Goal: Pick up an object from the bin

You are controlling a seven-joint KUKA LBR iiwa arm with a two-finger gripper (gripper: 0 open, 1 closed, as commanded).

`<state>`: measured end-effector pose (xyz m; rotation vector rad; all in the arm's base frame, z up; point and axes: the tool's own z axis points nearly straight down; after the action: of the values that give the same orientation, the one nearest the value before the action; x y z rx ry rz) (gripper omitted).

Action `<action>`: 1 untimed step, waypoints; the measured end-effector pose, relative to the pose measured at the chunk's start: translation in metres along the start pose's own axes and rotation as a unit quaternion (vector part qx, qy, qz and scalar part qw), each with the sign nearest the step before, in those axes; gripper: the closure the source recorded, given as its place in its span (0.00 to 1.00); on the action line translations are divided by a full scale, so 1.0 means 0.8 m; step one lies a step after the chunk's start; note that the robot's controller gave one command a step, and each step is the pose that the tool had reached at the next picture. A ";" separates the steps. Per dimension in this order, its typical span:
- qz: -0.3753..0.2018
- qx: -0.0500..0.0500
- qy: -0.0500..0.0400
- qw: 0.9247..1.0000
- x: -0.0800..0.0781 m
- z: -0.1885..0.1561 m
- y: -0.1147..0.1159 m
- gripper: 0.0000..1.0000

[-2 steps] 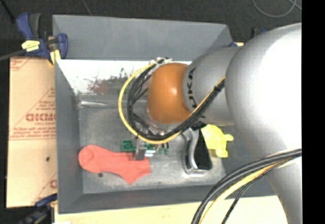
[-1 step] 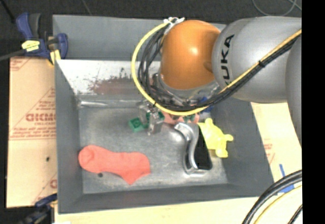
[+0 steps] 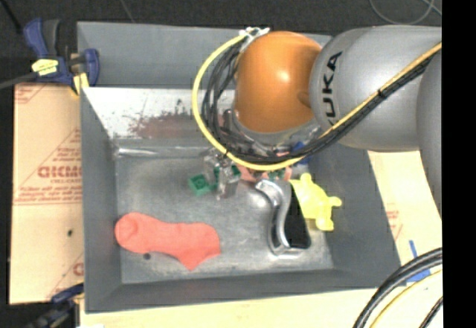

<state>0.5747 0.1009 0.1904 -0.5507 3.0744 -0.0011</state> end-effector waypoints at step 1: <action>-0.009 0.001 -0.002 1.000 -0.008 -0.011 -0.008 1.00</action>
Offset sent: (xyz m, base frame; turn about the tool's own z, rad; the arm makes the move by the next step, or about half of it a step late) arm 0.0161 0.0082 0.0326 -0.0377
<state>0.5830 0.0970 0.1997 -0.5761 3.0650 -0.0030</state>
